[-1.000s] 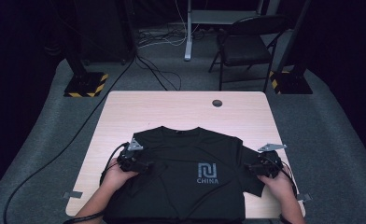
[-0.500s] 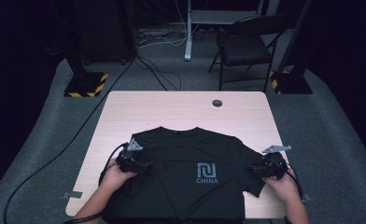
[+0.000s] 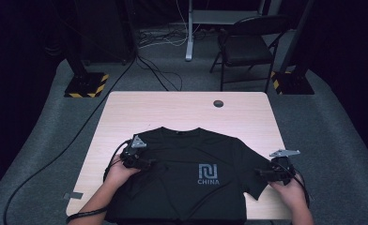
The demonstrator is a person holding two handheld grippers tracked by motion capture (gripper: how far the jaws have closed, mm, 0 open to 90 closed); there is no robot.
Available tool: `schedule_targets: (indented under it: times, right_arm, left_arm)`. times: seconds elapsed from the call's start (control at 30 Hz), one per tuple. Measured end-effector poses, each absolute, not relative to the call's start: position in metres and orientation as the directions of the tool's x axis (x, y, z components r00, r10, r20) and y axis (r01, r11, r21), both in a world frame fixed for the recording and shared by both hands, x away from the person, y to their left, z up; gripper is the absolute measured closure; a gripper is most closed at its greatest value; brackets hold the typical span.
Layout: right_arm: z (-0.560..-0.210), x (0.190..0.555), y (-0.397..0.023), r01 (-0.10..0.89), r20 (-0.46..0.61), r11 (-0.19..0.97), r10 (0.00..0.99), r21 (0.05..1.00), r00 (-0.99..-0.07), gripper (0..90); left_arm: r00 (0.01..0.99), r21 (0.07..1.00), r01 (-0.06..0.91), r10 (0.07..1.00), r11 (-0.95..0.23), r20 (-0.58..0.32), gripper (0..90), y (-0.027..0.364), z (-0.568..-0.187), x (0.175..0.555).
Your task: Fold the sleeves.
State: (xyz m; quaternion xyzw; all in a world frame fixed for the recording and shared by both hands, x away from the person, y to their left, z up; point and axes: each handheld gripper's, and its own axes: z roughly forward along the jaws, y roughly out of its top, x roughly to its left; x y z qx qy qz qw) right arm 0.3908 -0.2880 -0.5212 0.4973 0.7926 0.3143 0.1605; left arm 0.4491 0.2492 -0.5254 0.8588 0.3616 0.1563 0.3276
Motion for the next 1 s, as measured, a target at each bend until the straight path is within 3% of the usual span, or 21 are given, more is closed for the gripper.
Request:
schedule_targets:
  times: [0.37,0.77,1.0]
  right_arm:
    - [-0.520,0.388,-0.309,0.694,0.020,0.242,0.938,0.678,-0.347,40.2]
    - [-0.522,0.388,-0.329,0.721,0.047,0.140,0.971,0.679,-0.233,52.5]
    - [-0.522,0.388,-0.333,0.721,0.065,0.121,0.972,0.682,-0.225,64.2]
  left_arm:
    - [0.694,0.678,0.516,0.720,-0.523,0.027,20.0,0.254,-0.525,0.452]
    - [0.692,0.680,0.520,0.722,-0.516,0.019,20.4,0.256,-0.525,0.453]
    - [0.692,0.679,0.520,0.722,-0.518,0.020,20.1,0.257,-0.526,0.453]
